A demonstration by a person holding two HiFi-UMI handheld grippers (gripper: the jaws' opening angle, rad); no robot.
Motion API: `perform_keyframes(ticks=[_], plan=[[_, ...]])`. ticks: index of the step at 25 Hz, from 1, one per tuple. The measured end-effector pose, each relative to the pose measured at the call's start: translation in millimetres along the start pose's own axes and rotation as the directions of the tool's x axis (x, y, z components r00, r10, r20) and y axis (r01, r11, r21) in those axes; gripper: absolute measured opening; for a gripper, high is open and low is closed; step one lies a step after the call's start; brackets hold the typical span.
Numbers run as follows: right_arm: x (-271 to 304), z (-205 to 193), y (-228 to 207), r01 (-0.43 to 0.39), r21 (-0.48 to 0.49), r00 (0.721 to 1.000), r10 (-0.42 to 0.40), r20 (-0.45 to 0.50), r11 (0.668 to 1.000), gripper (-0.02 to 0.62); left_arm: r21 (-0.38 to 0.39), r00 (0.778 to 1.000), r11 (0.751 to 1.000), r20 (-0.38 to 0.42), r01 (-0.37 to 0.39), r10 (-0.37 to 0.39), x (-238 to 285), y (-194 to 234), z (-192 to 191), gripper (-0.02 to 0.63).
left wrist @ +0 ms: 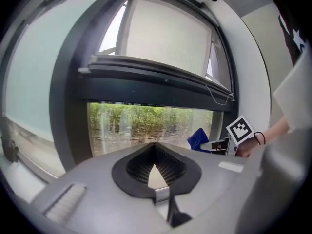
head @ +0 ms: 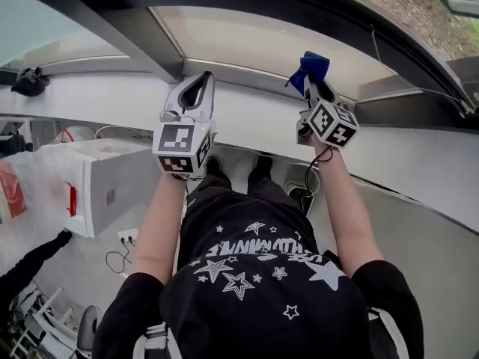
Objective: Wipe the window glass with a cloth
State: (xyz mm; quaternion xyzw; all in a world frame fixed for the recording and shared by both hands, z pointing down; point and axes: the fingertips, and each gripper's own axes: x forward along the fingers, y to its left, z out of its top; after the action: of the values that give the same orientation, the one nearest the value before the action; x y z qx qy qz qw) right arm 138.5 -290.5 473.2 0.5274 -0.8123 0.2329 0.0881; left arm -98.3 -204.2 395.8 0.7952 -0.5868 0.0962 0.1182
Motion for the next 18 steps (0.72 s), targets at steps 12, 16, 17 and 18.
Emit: perform_keyframes(ticks=[12,16,17,18], plan=[[136.4,-67.9,255.6,-0.308,-0.157,0.951,0.298,-0.086,0.938,0.075,-0.066,0.994,0.992,0.012,-0.107,0.108,-67.9,147.7,-64.8,0.008],[180.3,-81.8,284.4,-0.330,-0.191,0.943,0.317,-0.098,0.924,0.075,-0.043,0.995,0.995,0.021,-0.092,0.093,-58.2,164.1,-75.8,0.009],[188.7,-85.2,287.4,-0.331,-0.195,0.943,0.317,-0.102,0.923,0.075,-0.035,0.997,0.996,0.020,-0.080,0.080,-55.9,163.2,-78.5,0.009],[196.2,-88.4,289.1,-0.330,-0.195,0.943,0.314,-0.105,0.924,0.075,-0.030,0.997,0.997,0.017,-0.069,0.069,-53.8,161.9,-81.7,0.009]])
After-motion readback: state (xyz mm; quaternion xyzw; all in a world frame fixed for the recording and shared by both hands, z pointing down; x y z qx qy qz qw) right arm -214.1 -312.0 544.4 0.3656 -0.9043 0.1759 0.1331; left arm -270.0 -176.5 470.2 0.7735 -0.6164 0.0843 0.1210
